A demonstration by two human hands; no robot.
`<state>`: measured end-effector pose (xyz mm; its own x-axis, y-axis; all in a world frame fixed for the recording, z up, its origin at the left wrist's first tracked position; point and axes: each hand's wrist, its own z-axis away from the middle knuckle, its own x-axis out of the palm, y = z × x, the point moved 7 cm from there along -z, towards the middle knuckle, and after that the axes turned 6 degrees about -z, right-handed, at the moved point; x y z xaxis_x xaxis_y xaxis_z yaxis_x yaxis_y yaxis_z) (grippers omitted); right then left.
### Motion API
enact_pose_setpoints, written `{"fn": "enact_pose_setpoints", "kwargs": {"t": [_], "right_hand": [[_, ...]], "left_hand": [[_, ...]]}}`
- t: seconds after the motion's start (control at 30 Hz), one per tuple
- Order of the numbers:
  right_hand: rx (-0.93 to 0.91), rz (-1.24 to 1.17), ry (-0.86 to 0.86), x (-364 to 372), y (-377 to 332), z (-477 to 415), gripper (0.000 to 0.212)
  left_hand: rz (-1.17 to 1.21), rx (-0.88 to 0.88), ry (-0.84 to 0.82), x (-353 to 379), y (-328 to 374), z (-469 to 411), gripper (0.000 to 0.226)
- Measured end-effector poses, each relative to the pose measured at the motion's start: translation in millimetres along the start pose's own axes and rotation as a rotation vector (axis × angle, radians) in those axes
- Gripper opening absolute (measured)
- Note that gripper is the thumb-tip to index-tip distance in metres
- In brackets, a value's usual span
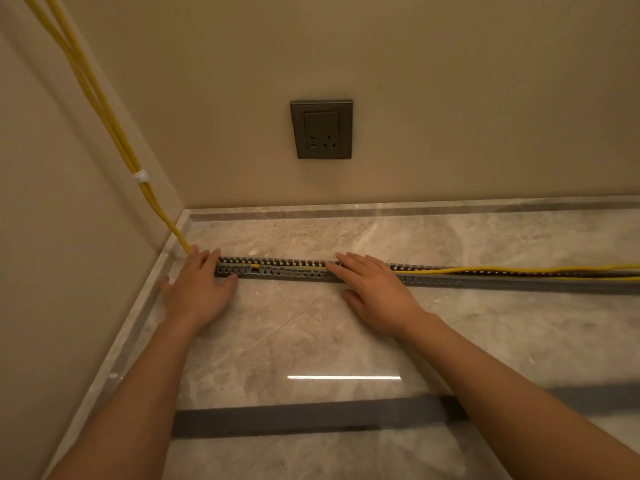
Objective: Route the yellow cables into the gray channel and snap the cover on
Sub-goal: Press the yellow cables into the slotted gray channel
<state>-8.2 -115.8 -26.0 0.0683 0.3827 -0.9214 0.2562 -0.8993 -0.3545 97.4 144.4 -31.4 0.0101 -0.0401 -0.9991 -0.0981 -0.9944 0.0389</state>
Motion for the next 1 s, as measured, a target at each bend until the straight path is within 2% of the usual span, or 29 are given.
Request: {"fn": "enact_pose_setpoints", "kwargs": {"t": [0.17,0.27,0.43,0.67,0.87,1.0], "right_hand": [[0.043,-0.005,0.001,-10,12,17,0.050],[0.082,0.010,0.004,-17,19,28,0.050],[0.166,-0.005,0.057,-30,31,50,0.049],[0.280,0.047,0.084,-47,51,85,0.050],[0.421,0.117,0.119,-67,82,112,0.052],[0.520,0.197,0.185,-84,109,131,0.044]], "left_hand": [[0.134,-0.056,-0.027,-4,20,5,0.053],[0.117,-0.023,-0.030,-8,48,12,0.053],[0.127,0.250,0.016,-13,124,32,0.054],[0.177,0.676,-0.043,-13,233,76,0.056],[0.110,0.852,-0.100,-3,293,106,0.062],[0.105,0.888,-0.088,-2,320,119,0.061]]}}
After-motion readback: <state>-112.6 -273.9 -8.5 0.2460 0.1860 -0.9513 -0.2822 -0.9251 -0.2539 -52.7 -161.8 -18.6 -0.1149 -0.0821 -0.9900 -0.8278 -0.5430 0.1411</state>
